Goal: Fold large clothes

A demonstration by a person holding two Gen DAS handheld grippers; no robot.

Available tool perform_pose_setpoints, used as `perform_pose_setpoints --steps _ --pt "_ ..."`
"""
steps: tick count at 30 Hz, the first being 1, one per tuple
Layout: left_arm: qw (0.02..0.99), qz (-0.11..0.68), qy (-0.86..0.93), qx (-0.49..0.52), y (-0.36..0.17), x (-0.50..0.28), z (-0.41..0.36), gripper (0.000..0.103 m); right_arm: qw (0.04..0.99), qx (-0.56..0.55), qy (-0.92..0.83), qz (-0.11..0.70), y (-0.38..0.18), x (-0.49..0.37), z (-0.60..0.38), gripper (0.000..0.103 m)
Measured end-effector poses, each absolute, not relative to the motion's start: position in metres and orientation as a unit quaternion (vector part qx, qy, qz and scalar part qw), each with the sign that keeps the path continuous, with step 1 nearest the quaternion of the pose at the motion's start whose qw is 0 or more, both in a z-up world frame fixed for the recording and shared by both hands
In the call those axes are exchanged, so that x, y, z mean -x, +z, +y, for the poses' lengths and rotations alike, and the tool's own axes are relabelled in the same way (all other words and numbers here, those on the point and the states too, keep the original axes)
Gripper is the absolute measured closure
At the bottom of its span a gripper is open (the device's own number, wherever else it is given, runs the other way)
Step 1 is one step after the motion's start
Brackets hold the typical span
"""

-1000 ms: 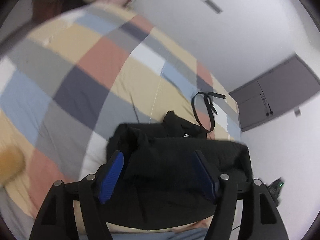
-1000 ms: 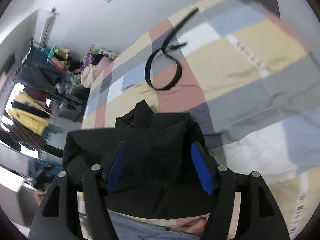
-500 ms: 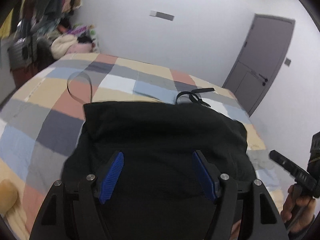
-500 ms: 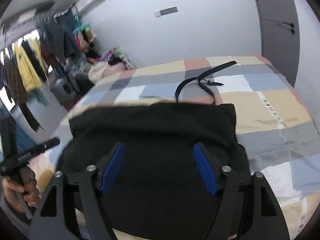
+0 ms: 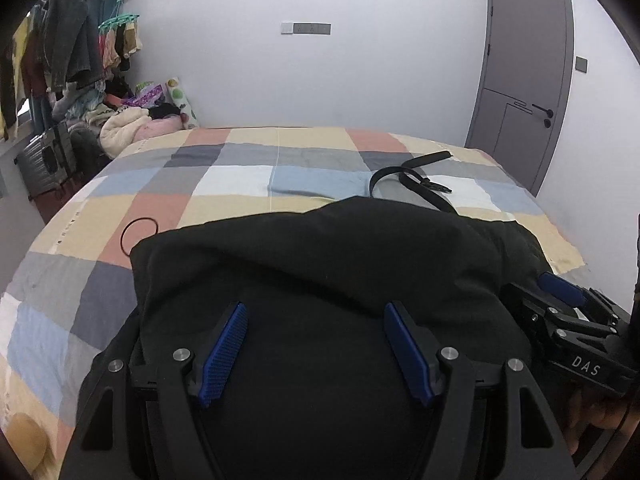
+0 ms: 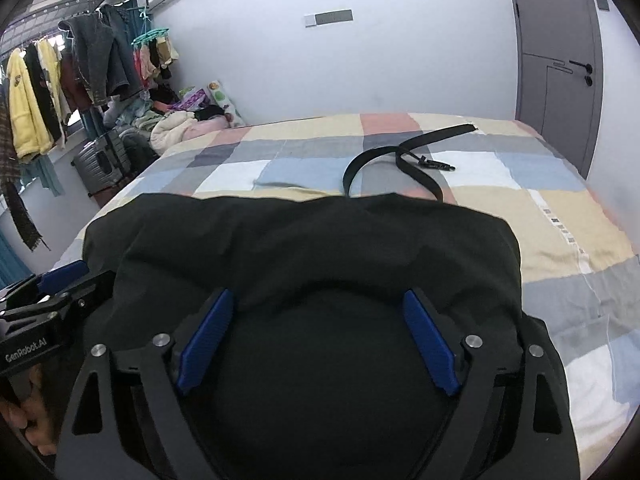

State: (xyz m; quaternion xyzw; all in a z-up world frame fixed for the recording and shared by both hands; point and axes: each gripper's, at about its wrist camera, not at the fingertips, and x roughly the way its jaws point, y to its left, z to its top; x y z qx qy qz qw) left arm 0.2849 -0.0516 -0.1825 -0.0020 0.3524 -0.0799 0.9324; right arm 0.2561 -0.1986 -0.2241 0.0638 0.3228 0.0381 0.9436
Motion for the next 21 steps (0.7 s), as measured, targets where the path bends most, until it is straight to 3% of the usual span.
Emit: perform_pose_setpoints --steps 14,21 --pt "0.925 0.374 -0.06 -0.024 -0.206 -0.361 -0.048 0.032 0.938 -0.039 0.016 0.343 -0.242 -0.332 -0.181 0.001" --pt "0.927 0.371 -0.046 -0.025 -0.227 -0.373 -0.048 0.03 0.93 -0.029 0.03 0.365 -0.26 -0.354 -0.176 0.0"
